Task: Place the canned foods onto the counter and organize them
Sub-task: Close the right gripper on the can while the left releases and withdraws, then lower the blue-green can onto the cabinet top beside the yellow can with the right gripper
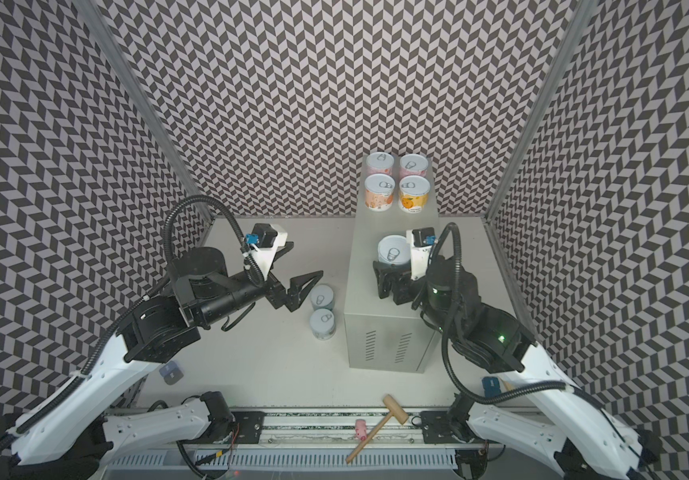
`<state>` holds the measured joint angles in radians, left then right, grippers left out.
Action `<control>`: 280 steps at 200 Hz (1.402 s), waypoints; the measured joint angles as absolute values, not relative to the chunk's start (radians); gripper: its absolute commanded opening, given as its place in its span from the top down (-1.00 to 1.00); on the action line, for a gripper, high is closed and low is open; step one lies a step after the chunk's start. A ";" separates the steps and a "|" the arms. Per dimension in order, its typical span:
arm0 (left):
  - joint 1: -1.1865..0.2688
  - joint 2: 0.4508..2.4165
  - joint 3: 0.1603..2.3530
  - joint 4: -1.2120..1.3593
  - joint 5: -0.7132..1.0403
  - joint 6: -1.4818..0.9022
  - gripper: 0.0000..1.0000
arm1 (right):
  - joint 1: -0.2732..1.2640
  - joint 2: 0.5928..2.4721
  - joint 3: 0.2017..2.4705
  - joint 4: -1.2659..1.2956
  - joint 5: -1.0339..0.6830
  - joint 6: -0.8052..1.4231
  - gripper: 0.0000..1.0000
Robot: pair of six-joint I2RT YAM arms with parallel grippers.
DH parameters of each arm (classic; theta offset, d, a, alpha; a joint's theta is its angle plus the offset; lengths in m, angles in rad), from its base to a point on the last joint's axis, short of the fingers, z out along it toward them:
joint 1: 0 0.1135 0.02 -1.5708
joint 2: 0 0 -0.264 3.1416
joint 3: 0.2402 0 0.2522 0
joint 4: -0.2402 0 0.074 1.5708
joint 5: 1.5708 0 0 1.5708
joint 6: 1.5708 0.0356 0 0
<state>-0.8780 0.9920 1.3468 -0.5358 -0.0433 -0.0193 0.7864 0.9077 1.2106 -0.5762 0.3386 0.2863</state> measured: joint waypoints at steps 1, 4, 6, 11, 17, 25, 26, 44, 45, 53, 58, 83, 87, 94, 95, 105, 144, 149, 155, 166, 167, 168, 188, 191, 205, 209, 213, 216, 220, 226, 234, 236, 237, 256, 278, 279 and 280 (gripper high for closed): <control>-0.878 0.992 1.346 -0.535 -0.043 -0.019 -1.00 | 0.785 0.908 1.209 -0.574 0.336 0.286 -0.99; -0.876 0.989 1.343 -0.533 -0.043 -0.019 -1.00 | 0.777 0.908 1.206 -0.562 0.324 0.286 -0.99; -0.876 0.987 1.340 -0.531 -0.040 -0.019 -1.00 | 0.773 0.908 1.203 -0.555 0.323 0.286 -0.99; -0.875 0.983 1.336 -0.527 -0.039 -0.019 -1.00 | 0.767 0.908 1.198 -0.539 0.314 0.286 -0.99; -0.871 0.979 1.331 -0.522 -0.037 -0.019 -1.00 | 0.763 0.908 1.192 -0.525 0.307 0.285 -0.99; -0.868 0.974 1.325 -0.516 -0.033 -0.019 -1.00 | 0.760 0.910 1.188 -0.511 0.299 0.285 -0.99; -0.868 0.974 1.325 -0.515 -0.032 -0.019 -1.00 | 0.760 0.910 1.188 -0.510 0.299 0.285 -0.98; -0.861 0.966 1.312 -0.503 -0.024 -0.020 -1.00 | 0.756 0.918 1.186 -0.490 0.295 0.284 -0.99; -0.860 0.966 1.312 -0.503 -0.023 -0.019 -1.00 | 0.756 0.918 1.186 -0.490 0.295 0.284 -0.99; -0.856 0.966 1.310 -0.498 -0.019 -0.020 -1.00 | 0.756 0.925 1.186 -0.484 0.295 0.282 -0.96; -0.855 0.967 1.309 -0.495 -0.014 -0.020 -1.00 | 0.756 0.928 1.186 -0.480 0.298 0.279 -0.93; -0.842 0.970 1.309 -0.484 0.006 -0.020 -1.00 | 0.754 0.937 1.186 -0.471 0.316 0.273 -0.71; -0.840 0.970 1.309 -0.483 0.010 -0.020 -1.00 | 0.754 0.937 1.186 -0.471 0.318 0.273 -0.66; -0.835 0.971 1.309 -0.478 0.016 -0.021 -1.00 | 0.754 0.937 1.186 -0.472 0.326 0.269 -0.59; -0.834 0.971 1.309 -0.478 0.017 -0.021 -1.00 | 0.754 0.937 1.186 -0.472 0.327 0.269 -0.58; -0.829 0.972 1.309 -0.473 0.023 -0.022 -1.00 | 0.754 0.937 1.186 -0.472 0.342 0.257 -0.50; -0.801 0.985 1.309 -0.463 0.059 -0.030 -1.00 | 0.695 0.937 1.187 -0.472 0.361 0.225 -0.30; -0.796 0.988 1.309 -0.463 0.064 -0.032 -1.00 | 0.675 0.937 1.187 -0.471 0.357 0.220 -0.29; -0.792 0.991 1.309 -0.461 0.070 -0.036 -1.00 | 0.650 0.937 1.187 -0.471 0.350 0.212 -0.28; -0.783 0.997 1.309 -0.457 0.079 -0.039 -1.00 | 0.592 0.937 1.186 -0.468 0.333 0.199 -0.28; -0.783 0.999 1.309 -0.457 0.080 -0.040 -1.00 | 0.588 0.937 1.186 -0.468 0.331 0.198 -0.28; -0.782 0.999 1.309 -0.457 0.081 -0.040 -1.00 | 0.582 0.937 1.186 -0.467 0.327 0.197 -0.28; -0.770 1.009 1.309 -0.453 0.097 -0.046 -1.00 | 0.497 0.940 1.172 -0.436 0.296 0.168 -0.28; -0.769 1.010 1.309 -0.452 0.100 -0.046 -1.00 | 0.486 0.942 1.168 -0.424 0.292 0.160 -0.28; -0.762 1.016 1.309 -0.447 0.110 -0.047 -1.00 | 0.455 0.950 1.149 -0.376 0.279 0.136 -0.28; -0.759 1.018 1.309 -0.447 0.113 -0.047 -1.00 | 0.451 0.954 1.145 -0.360 0.274 0.130 -0.28; -0.757 1.020 1.309 -0.446 0.116 -0.047 -0.99 | 0.448 0.959 1.141 -0.347 0.269 0.120 -0.28; -0.756 1.021 1.309 -0.445 0.118 -0.047 -1.00 | 0.447 0.964 1.139 -0.337 0.267 0.115 -0.28; -0.755 1.023 1.309 -0.443 0.121 -0.047 -1.00 | 0.446 0.970 1.137 -0.324 0.263 0.109 -0.28; -0.752 1.026 1.309 -0.442 0.125 -0.047 -1.00 | 0.443 0.980 1.133 -0.302 0.258 0.096 -0.29; -0.752 1.031 1.309 -0.440 0.129 -0.050 -1.00 | 0.442 0.996 1.131 -0.275 0.251 0.082 -0.29; -0.752 1.032 1.309 -0.440 0.130 -0.050 -1.00 | 0.442 1.000 1.131 -0.269 0.249 0.077 -0.29; -0.752 1.033 1.309 -0.439 0.130 -0.050 -1.00 | 0.442 1.002 1.131 -0.266 0.249 0.076 -0.29; -0.750 1.045 1.309 -0.434 0.138 -0.051 -1.00 | 0.439 1.032 1.127 -0.213 0.238 0.046 -0.34; -0.750 1.058 1.309 -0.427 0.149 -0.055 -1.00 | 0.435 1.043 1.114 -0.171 0.231 0.020 -0.52; -0.750 1.059 1.309 -0.427 0.150 -0.055 -1.00 | 0.435 1.043 1.114 -0.169 0.231 0.019 -0.53; -0.750 1.060 1.309 -0.427 0.151 -0.055 -1.00 | 0.435 1.043 1.113 -0.168 0.231 0.018 -0.54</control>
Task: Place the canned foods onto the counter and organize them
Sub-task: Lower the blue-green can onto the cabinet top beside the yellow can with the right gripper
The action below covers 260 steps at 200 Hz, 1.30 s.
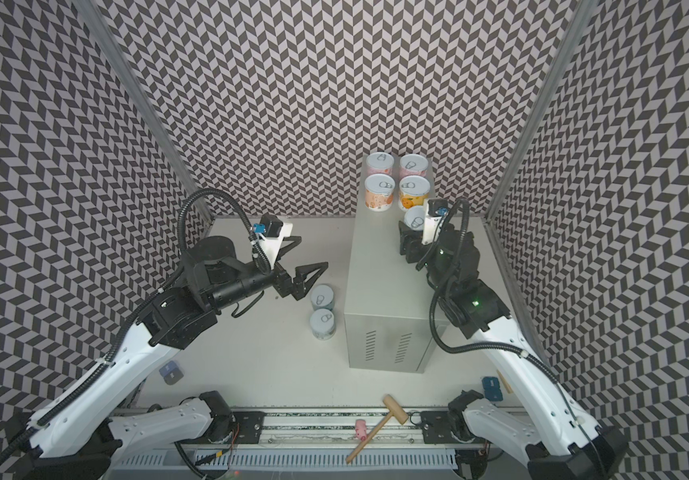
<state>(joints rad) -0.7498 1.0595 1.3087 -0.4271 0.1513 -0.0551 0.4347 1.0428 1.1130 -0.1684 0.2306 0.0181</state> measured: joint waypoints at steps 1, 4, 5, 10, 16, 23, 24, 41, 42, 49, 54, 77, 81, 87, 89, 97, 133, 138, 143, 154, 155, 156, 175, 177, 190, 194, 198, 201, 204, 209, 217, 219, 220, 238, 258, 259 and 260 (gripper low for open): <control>-0.750 1.060 1.309 -0.427 0.152 -0.056 -1.00 | 0.435 1.043 1.113 -0.168 0.231 0.017 -0.54; -0.750 1.062 1.309 -0.426 0.153 -0.056 -1.00 | 0.435 1.043 1.111 -0.165 0.230 0.014 -0.57; -0.750 1.063 1.309 -0.426 0.153 -0.057 -1.00 | 0.434 1.042 1.110 -0.164 0.230 0.015 -0.57; -0.750 1.066 1.309 -0.426 0.156 -0.058 -1.00 | 0.434 1.042 1.107 -0.163 0.230 0.008 -0.62; -0.750 1.069 1.309 -0.426 0.159 -0.059 -1.00 | 0.434 1.042 1.102 -0.163 0.230 0.004 -0.67; -0.750 1.074 1.309 -0.424 0.163 -0.062 -1.00 | 0.433 1.041 1.093 -0.162 0.230 0.000 -0.74; -0.750 1.074 1.309 -0.424 0.164 -0.062 -1.00 | 0.433 1.040 1.091 -0.162 0.230 -0.001 -0.75; -0.750 1.086 1.309 -0.420 0.174 -0.065 -1.00 | 0.429 1.025 1.076 -0.151 0.229 -0.010 -0.82; -0.750 1.087 1.309 -0.420 0.175 -0.065 -1.00 | 0.429 1.025 1.076 -0.151 0.229 -0.010 -0.82; -0.750 1.091 1.309 -0.420 0.178 -0.067 -1.00 | 0.429 1.013 1.068 -0.151 0.228 -0.011 -0.84; -0.750 1.094 1.309 -0.420 0.179 -0.068 -1.00 | 0.429 1.004 1.062 -0.152 0.228 -0.012 -0.85; -0.750 1.101 1.309 -0.420 0.182 -0.069 -1.00 | 0.429 0.955 1.032 -0.157 0.223 -0.011 -0.87; -0.750 1.101 1.309 -0.420 0.182 -0.069 -1.00 | 0.429 0.947 1.027 -0.157 0.222 -0.011 -0.87; -0.750 1.101 1.309 -0.420 0.183 -0.069 -1.00 | 0.429 0.935 1.019 -0.158 0.220 -0.010 -0.87; -0.750 1.101 1.309 -0.420 0.183 -0.069 -1.00 | 0.429 0.931 1.017 -0.157 0.220 -0.010 -0.87; -0.750 1.101 1.309 -0.419 0.184 -0.069 -1.00 | 0.429 0.918 1.008 -0.157 0.219 -0.010 -0.87; -0.750 1.101 1.309 -0.419 0.190 -0.069 -1.00 | 0.429 0.882 0.981 -0.147 0.215 -0.017 -0.83; -0.750 1.102 1.309 -0.419 0.191 -0.069 -1.00 | 0.429 0.882 0.981 -0.146 0.215 -0.019 -0.82; -0.750 1.102 1.309 -0.419 0.192 -0.069 -1.00 | 0.429 0.882 0.980 -0.144 0.214 -0.020 -0.79; -0.750 1.102 1.309 -0.419 0.196 -0.069 -1.00 | 0.429 0.883 0.980 -0.141 0.213 -0.024 -0.73; -0.750 1.102 1.309 -0.419 0.197 -0.069 -1.00 | 0.429 0.884 0.980 -0.141 0.213 -0.024 -0.72; -0.750 1.102 1.309 -0.419 0.197 -0.069 -1.00 | 0.429 0.884 0.980 -0.140 0.213 -0.025 -0.71; -0.749 1.102 1.309 -0.419 0.212 -0.069 -1.00 | 0.429 0.890 0.980 -0.132 0.211 -0.032 -0.62; -0.749 1.102 1.309 -0.419 0.215 -0.069 -1.00 | 0.429 0.891 0.980 -0.130 0.210 -0.034 -0.61; -0.749 1.102 1.309 -0.419 0.241 -0.068 -1.00 | 0.429 0.897 0.980 -0.122 0.207 -0.038 -0.57; -0.749 1.102 1.309 -0.419 0.251 -0.068 -1.00 | 0.429 0.898 0.980 -0.121 0.205 -0.038 -0.56; -0.748 1.102 1.309 -0.419 0.260 -0.068 -1.00 | 0.429 0.900 0.980 -0.119 0.204 -0.039 -0.55; -0.748 1.102 1.309 -0.419 0.269 -0.067 -1.00 | 0.429 0.901 0.981 -0.118 0.203 -0.039 -0.54; -0.748 1.102 1.309 -0.420 0.277 -0.067 -1.00 | 0.429 0.902 0.981 -0.118 0.203 -0.039 -0.54; -0.748 1.103 1.311 -0.420 0.291 -0.065 -1.00 | 0.429 0.905 0.983 -0.118 0.201 -0.041 -0.53; -0.749 1.108 1.316 -0.421 0.310 -0.065 -1.00 | 0.429 0.912 0.986 -0.115 0.200 -0.042 -0.51; -0.749 1.111 1.318 -0.421 0.314 -0.064 -1.00 | 0.429 0.914 0.987 -0.115 0.199 -0.043 -0.51; -0.749 1.111 1.319 -0.421 0.316 -0.064 -1.00 | 0.429 0.916 0.987 -0.113 0.199 -0.043 -0.51; -0.760 1.131 1.342 -0.421 0.341 -0.060 -1.00 | 0.429 0.927 0.991 -0.104 0.193 -0.044 -0.50; -0.778 1.150 1.361 -0.421 0.355 -0.055 -1.00 | 0.429 0.932 0.992 -0.101 0.187 -0.045 -0.48; -0.779 1.151 1.362 -0.421 0.355 -0.054 -1.00 | 0.429 0.932 0.992 -0.100 0.187 -0.045 -0.48; -0.780 1.152 1.363 -0.421 0.355 -0.054 -1.00 | 0.429 0.932 0.992 -0.100 0.186 -0.045 -0.48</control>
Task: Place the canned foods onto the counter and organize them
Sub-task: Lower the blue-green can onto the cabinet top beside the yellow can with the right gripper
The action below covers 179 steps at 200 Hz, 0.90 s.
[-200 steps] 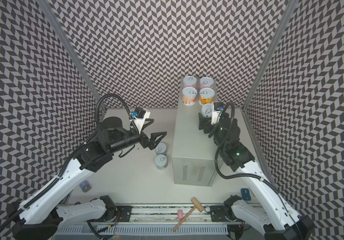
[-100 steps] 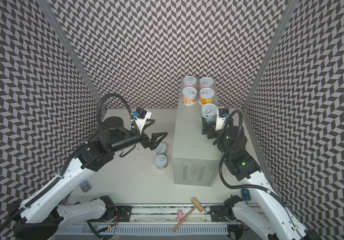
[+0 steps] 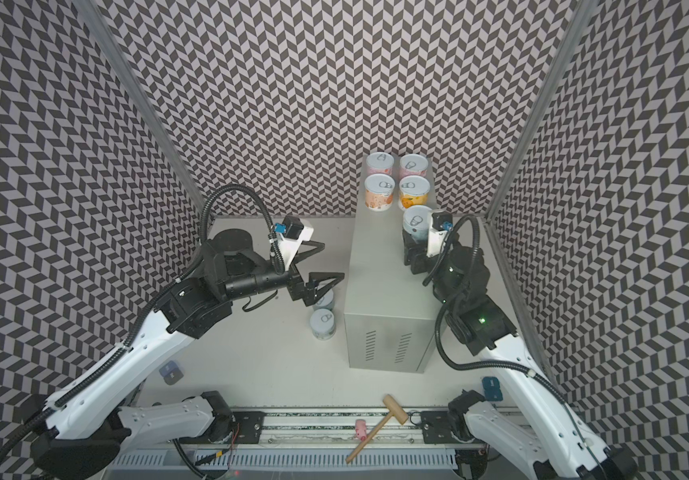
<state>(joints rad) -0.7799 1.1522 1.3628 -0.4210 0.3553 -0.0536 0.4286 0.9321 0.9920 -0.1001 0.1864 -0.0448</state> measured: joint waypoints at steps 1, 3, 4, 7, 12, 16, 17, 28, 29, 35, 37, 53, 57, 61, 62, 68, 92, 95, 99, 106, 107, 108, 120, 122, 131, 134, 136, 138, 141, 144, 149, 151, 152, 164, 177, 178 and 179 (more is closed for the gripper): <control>-0.781 1.152 1.364 -0.421 0.356 -0.053 -1.00 | 0.429 0.933 0.992 -0.100 0.186 -0.045 -0.48; -0.782 1.153 1.365 -0.421 0.357 -0.054 -1.00 | 0.429 0.933 0.992 -0.100 0.186 -0.045 -0.48; -0.782 1.154 1.366 -0.421 0.357 -0.053 -1.00 | 0.429 0.933 0.992 -0.099 0.186 -0.045 -0.47; -0.784 1.158 1.368 -0.421 0.357 -0.052 -1.00 | 0.429 0.934 0.992 -0.099 0.186 -0.045 -0.47; -0.786 1.163 1.372 -0.421 0.358 -0.051 -1.00 | 0.429 0.936 0.992 -0.096 0.186 -0.046 -0.46; -0.788 1.166 1.374 -0.421 0.359 -0.050 -1.00 | 0.429 0.938 0.993 -0.094 0.185 -0.046 -0.46; -0.788 1.167 1.375 -0.421 0.359 -0.050 -1.00 | 0.429 0.938 0.993 -0.094 0.185 -0.046 -0.46; -0.791 1.178 1.380 -0.420 0.361 -0.049 -1.00 | 0.429 0.946 0.996 -0.087 0.186 -0.049 -0.45; -0.792 1.178 1.380 -0.420 0.361 -0.049 -1.00 | 0.429 0.947 0.996 -0.086 0.185 -0.049 -0.45; -0.792 1.184 1.381 -0.421 0.361 -0.049 -1.00 | 0.429 0.951 0.997 -0.082 0.185 -0.052 -0.45; -0.791 1.185 1.382 -0.421 0.361 -0.049 -1.00 | 0.429 0.953 0.998 -0.081 0.186 -0.052 -0.45; -0.792 1.199 1.388 -0.420 0.361 -0.049 -1.00 | 0.429 0.962 1.000 -0.072 0.185 -0.057 -0.44; -0.792 1.201 1.388 -0.420 0.361 -0.049 -1.00 | 0.429 0.963 1.001 -0.071 0.185 -0.057 -0.43; -0.792 1.203 1.389 -0.420 0.361 -0.048 -1.00 | 0.429 0.964 1.001 -0.069 0.185 -0.058 -0.43; -0.792 1.203 1.389 -0.420 0.361 -0.048 -1.00 | 0.429 0.964 1.001 -0.069 0.185 -0.058 -0.43; -0.792 1.205 1.390 -0.420 0.361 -0.047 -1.00 | 0.429 0.965 1.001 -0.067 0.185 -0.060 -0.43; -0.799 1.214 1.396 -0.420 0.360 -0.044 -1.00 | 0.425 0.972 1.002 -0.057 0.186 -0.062 -0.43; -0.800 1.215 1.398 -0.421 0.360 -0.044 -1.00 | 0.424 0.975 1.002 -0.055 0.186 -0.062 -0.43; -0.802 1.217 1.401 -0.421 0.360 -0.043 -1.00 | 0.423 0.976 1.003 -0.054 0.186 -0.061 -0.43; -0.805 1.222 1.406 -0.420 0.360 -0.042 -1.00 | 0.421 0.979 1.004 -0.051 0.186 -0.062 -0.43; -0.805 1.223 1.407 -0.420 0.360 -0.042 -1.00 | 0.421 0.980 1.004 -0.051 0.186 -0.062 -0.43; -0.805 1.224 1.408 -0.420 0.360 -0.042 -1.00 | 0.420 0.981 1.004 -0.050 0.186 -0.062 -0.42; -0.809 1.231 1.415 -0.420 0.359 -0.042 -1.00 | 0.415 0.987 1.007 -0.047 0.185 -0.061 -0.42; -0.810 1.232 1.416 -0.420 0.359 -0.042 -1.00 | 0.415 0.987 1.007 -0.046 0.185 -0.061 -0.42; -0.812 1.236 1.419 -0.420 0.357 -0.042 -1.00 | 0.412 0.989 1.008 -0.043 0.184 -0.061 -0.42; -0.812 1.237 1.420 -0.420 0.357 -0.041 -1.00 | 0.411 0.989 1.008 -0.043 0.184 -0.061 -0.42; -0.812 1.237 1.420 -0.420 0.357 -0.041 -1.00 | 0.410 0.990 1.008 -0.043 0.184 -0.061 -0.43; -0.812 1.238 1.420 -0.420 0.357 -0.041 -1.00 | 0.410 0.990 1.008 -0.043 0.184 -0.060 -0.43; -0.812 1.238 1.420 -0.420 0.357 -0.041 -1.00 | 0.409 0.990 1.008 -0.043 0.184 -0.061 -0.43; -0.812 1.238 1.420 -0.420 0.356 -0.041 -1.00 | 0.408 0.990 1.008 -0.043 0.183 -0.060 -0.43; -0.812 1.240 1.420 -0.420 0.356 -0.041 -1.00 | 0.406 0.990 1.008 -0.043 0.182 -0.060 -0.43; -0.812 1.240 1.420 -0.420 0.356 -0.042 -1.00 | 0.406 0.990 1.008 -0.043 0.181 -0.060 -0.43; -0.812 1.240 1.420 -0.419 0.355 -0.041 -1.00 | 0.406 0.990 1.008 -0.043 0.181 -0.060 -0.43; -0.812 1.242 1.420 -0.420 0.354 -0.041 -1.00 | 0.400 0.990 1.008 -0.041 0.175 -0.060 -0.47; -0.812 1.243 1.420 -0.420 0.353 -0.041 -1.00 | 0.393 0.994 1.009 -0.037 0.165 -0.060 -0.53; -0.812 1.243 1.420 -0.420 0.353 -0.041 -1.00 | 0.393 0.994 1.009 -0.037 0.163 -0.059 -0.54; -0.812 1.243 1.420 -0.420 0.353 -0.041 -1.00 | 0.392 0.994 1.009 -0.036 0.163 -0.059 -0.54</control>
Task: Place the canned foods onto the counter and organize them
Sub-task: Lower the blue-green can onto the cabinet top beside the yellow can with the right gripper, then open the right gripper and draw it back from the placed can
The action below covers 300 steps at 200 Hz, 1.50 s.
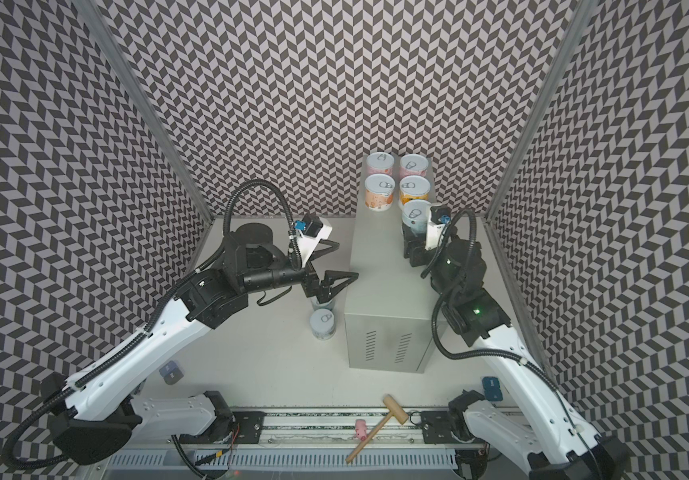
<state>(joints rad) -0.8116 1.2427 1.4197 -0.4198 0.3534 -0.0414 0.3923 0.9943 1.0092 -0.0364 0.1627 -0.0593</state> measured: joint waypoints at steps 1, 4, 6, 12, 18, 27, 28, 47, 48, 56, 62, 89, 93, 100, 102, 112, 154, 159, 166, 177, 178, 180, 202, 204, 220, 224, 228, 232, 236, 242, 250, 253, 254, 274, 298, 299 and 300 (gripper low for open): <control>-0.812 1.243 1.420 -0.420 0.353 -0.041 -1.00 | 0.392 0.994 1.010 -0.036 0.163 -0.059 -0.55; -0.812 1.243 1.420 -0.420 0.353 -0.041 -1.00 | 0.390 0.995 1.010 -0.035 0.160 -0.060 -0.57; -0.812 1.243 1.420 -0.420 0.353 -0.041 -1.00 | 0.390 0.996 1.010 -0.032 0.159 -0.059 -0.59; -0.812 1.242 1.420 -0.420 0.353 -0.041 -1.00 | 0.389 0.997 1.010 -0.023 0.156 -0.060 -0.64; -0.812 1.242 1.420 -0.420 0.353 -0.041 -1.00 | 0.387 0.999 1.010 -0.019 0.152 -0.059 -0.69; -0.812 1.242 1.420 -0.420 0.353 -0.041 -1.00 | 0.387 1.000 1.010 -0.015 0.144 -0.057 -0.77; -0.812 1.242 1.420 -0.420 0.353 -0.041 -1.00 | 0.387 1.000 1.010 -0.015 0.143 -0.057 -0.78; -0.812 1.242 1.420 -0.420 0.352 -0.040 -1.00 | 0.387 1.000 1.010 -0.015 0.126 -0.057 -0.90; -0.812 1.242 1.420 -0.420 0.352 -0.040 -1.00 | 0.387 1.000 1.011 -0.015 0.126 -0.056 -0.91; -0.812 1.242 1.420 -0.420 0.350 -0.039 -1.00 | 0.387 1.000 1.011 -0.017 0.118 -0.057 -0.95; -0.812 1.242 1.420 -0.420 0.350 -0.038 -1.00 | 0.386 0.999 1.013 -0.022 0.114 -0.056 -0.99; -0.812 1.241 1.420 -0.419 0.347 -0.038 -1.00 | 0.378 0.983 1.035 -0.101 0.093 -0.035 -0.99; -0.812 1.241 1.420 -0.419 0.347 -0.038 -1.00 | 0.376 0.982 1.044 -0.115 0.091 -0.031 -0.99; -0.812 1.240 1.419 -0.419 0.347 -0.038 -1.00 | 0.373 0.981 1.073 -0.154 0.088 -0.019 -0.99; -0.812 1.239 1.419 -0.419 0.346 -0.038 -1.00 | 0.372 0.981 1.082 -0.165 0.088 -0.016 -0.98; -0.812 1.235 1.418 -0.419 0.346 -0.038 -1.00 | 0.367 0.981 1.130 -0.204 0.088 0.000 -0.98; -0.813 1.195 1.402 -0.414 0.346 -0.038 -1.00 | 0.282 0.983 1.328 -0.289 0.069 0.068 -0.99; -0.815 1.190 1.402 -0.413 0.346 -0.038 -1.00 | 0.265 0.985 1.343 -0.295 0.062 0.075 -0.99; -0.820 1.184 1.402 -0.413 0.344 -0.036 -1.00 | 0.232 0.988 1.362 -0.302 0.045 0.088 -0.98; -0.833 1.177 1.402 -0.414 0.339 -0.033 -1.00 | 0.175 0.997 1.380 -0.311 0.012 0.107 -0.98; -0.834 1.177 1.402 -0.414 0.338 -0.033 -1.00 | 0.171 0.998 1.382 -0.312 0.009 0.109 -0.98; -0.836 1.176 1.402 -0.414 0.337 -0.031 -1.00 | 0.158 1.000 1.383 -0.314 0.003 0.113 -0.98; -0.861 1.172 1.402 -0.415 0.327 -0.020 -1.00 | 0.042 1.030 1.388 -0.330 -0.079 0.153 -0.98; -0.863 1.172 1.402 -0.416 0.327 -0.019 -1.00 | 0.036 1.032 1.388 -0.332 -0.083 0.155 -0.99; -0.871 1.172 1.402 -0.417 0.323 -0.017 -1.00 | -0.019 1.046 1.370 -0.340 -0.130 0.178 -0.99; -0.871 1.172 1.402 -0.418 0.322 -0.016 -1.00 | -0.028 1.047 1.361 -0.342 -0.138 0.183 -0.98; -0.871 1.172 1.402 -0.418 0.321 -0.016 -1.00 | -0.035 1.047 1.354 -0.343 -0.146 0.185 -0.98; -0.871 1.172 1.402 -0.418 0.320 -0.016 -1.00 | -0.041 1.046 1.345 -0.347 -0.154 0.189 -0.99; -0.871 1.172 1.402 -0.418 0.319 -0.016 -1.00 | -0.046 1.046 1.335 -0.348 -0.161 0.192 -0.99; -0.871 1.172 1.402 -0.418 0.319 -0.015 -1.00 | -0.051 1.045 1.322 -0.349 -0.170 0.194 -0.99; -0.871 1.172 1.402 -0.418 0.319 -0.016 -1.00 | -0.057 1.045 1.301 -0.347 -0.179 0.198 -0.98; -0.870 1.172 1.402 -0.418 0.319 -0.015 -1.00 | -0.059 1.044 1.290 -0.347 -0.184 0.200 -0.98; -0.870 1.172 1.402 -0.418 0.319 -0.015 -1.00 | -0.059 1.044 1.288 -0.347 -0.184 0.201 -0.98; -0.871 1.172 1.402 -0.419 0.319 -0.015 -1.00 | -0.064 1.040 1.228 -0.346 -0.207 0.208 -0.98; -0.871 1.172 1.402 -0.419 0.319 -0.015 -1.00 | -0.064 1.043 1.187 -0.344 -0.233 0.211 -0.98; -0.871 1.172 1.402 -0.419 0.319 -0.015 -1.00 | -0.064 1.043 1.186 -0.344 -0.234 0.211 -0.98; -0.871 1.172 1.402 -0.419 0.319 -0.015 -1.00 | -0.064 1.043 1.185 -0.344 -0.235 0.211 -0.99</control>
